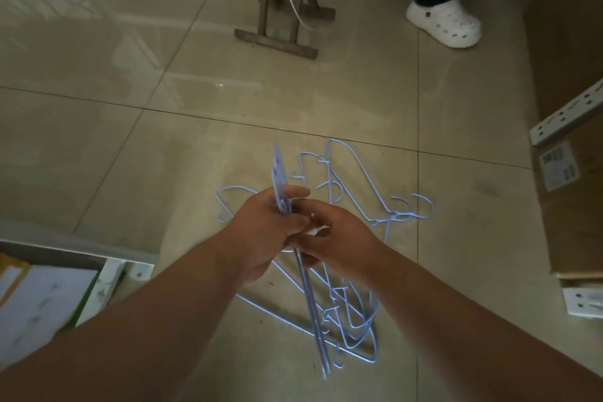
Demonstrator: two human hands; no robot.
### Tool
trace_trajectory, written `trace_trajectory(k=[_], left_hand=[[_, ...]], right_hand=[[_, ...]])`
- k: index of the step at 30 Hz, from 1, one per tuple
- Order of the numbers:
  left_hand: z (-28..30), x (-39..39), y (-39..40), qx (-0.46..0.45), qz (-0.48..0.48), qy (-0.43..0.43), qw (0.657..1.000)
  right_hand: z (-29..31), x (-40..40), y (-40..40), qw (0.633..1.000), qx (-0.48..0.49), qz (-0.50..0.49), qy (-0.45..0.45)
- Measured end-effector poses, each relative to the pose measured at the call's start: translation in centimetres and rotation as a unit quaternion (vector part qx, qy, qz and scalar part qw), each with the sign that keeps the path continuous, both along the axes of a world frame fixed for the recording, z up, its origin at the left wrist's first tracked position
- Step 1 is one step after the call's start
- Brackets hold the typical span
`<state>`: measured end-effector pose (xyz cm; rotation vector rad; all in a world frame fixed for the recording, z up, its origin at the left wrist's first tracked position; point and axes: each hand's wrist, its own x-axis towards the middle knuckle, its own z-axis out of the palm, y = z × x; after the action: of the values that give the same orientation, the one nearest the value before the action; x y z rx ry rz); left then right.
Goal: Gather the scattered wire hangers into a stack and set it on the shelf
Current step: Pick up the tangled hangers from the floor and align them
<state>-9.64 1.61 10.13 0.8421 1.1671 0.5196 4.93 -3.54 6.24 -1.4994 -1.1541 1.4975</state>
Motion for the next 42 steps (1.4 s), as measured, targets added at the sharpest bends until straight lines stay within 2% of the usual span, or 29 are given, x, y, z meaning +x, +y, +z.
trace_trajectory(k=[4,8,10,11,13,15,17,26,28,29,32,34,38,42], left_hand=[[-0.2,-0.1,-0.1,0.000,0.034,-0.009,0.999],[-0.1,0.4,-0.1,0.010,0.055,-0.030,0.998],[-0.1,0.4,-0.1,0.000,0.065,-0.032,0.997],[-0.2,0.4,-0.2,-0.010,0.068,-0.033,0.997],[-0.4,0.2,-0.2,-0.030,0.068,-0.046,0.996],[-0.5,0.2,-0.4,-0.040,0.055,-0.056,0.996],[-0.7,0.3,-0.5,-0.038,0.044,-0.054,0.997],[-1.4,0.3,-1.0,-0.017,0.033,-0.024,0.999],[-1.4,0.2,-1.1,-0.004,0.035,-0.001,0.999],[-1.4,0.1,-1.0,0.001,0.042,0.012,0.999],[-1.6,-0.4,-0.8,0.018,0.057,0.044,0.997],[-1.7,-0.6,-0.7,0.025,0.056,0.052,0.997],[-1.9,-0.7,-0.3,0.031,0.058,0.049,0.997],[-1.9,-0.8,0.3,0.019,0.060,0.044,0.997]], right_hand=[[-0.5,-0.2,-0.1,0.996,-0.031,-0.077,0.014],[-2.0,0.7,-0.4,0.987,-0.085,-0.115,0.068],[-3.9,2.0,-1.1,0.981,-0.116,-0.146,0.052],[-5.0,2.8,-1.6,0.978,-0.124,-0.166,0.010],[-7.5,4.7,-3.0,0.963,-0.129,-0.193,-0.138],[-9.9,6.9,-4.8,0.925,-0.141,-0.215,-0.279],[-11.6,8.4,-6.4,0.898,-0.162,-0.212,-0.350],[-12.4,8.1,-7.4,0.889,-0.223,-0.115,-0.384],[-12.7,7.8,-7.2,0.891,-0.240,-0.123,-0.364],[-12.8,7.6,-7.0,0.900,-0.250,-0.145,-0.325],[-12.2,7.2,-5.8,0.932,-0.255,-0.219,-0.133],[-10.9,7.2,-4.7,0.945,-0.242,-0.213,-0.050],[-8.0,6.3,-3.0,0.980,-0.163,-0.109,-0.011],[-5.5,4.5,-2.2,0.990,-0.129,-0.061,0.001]])
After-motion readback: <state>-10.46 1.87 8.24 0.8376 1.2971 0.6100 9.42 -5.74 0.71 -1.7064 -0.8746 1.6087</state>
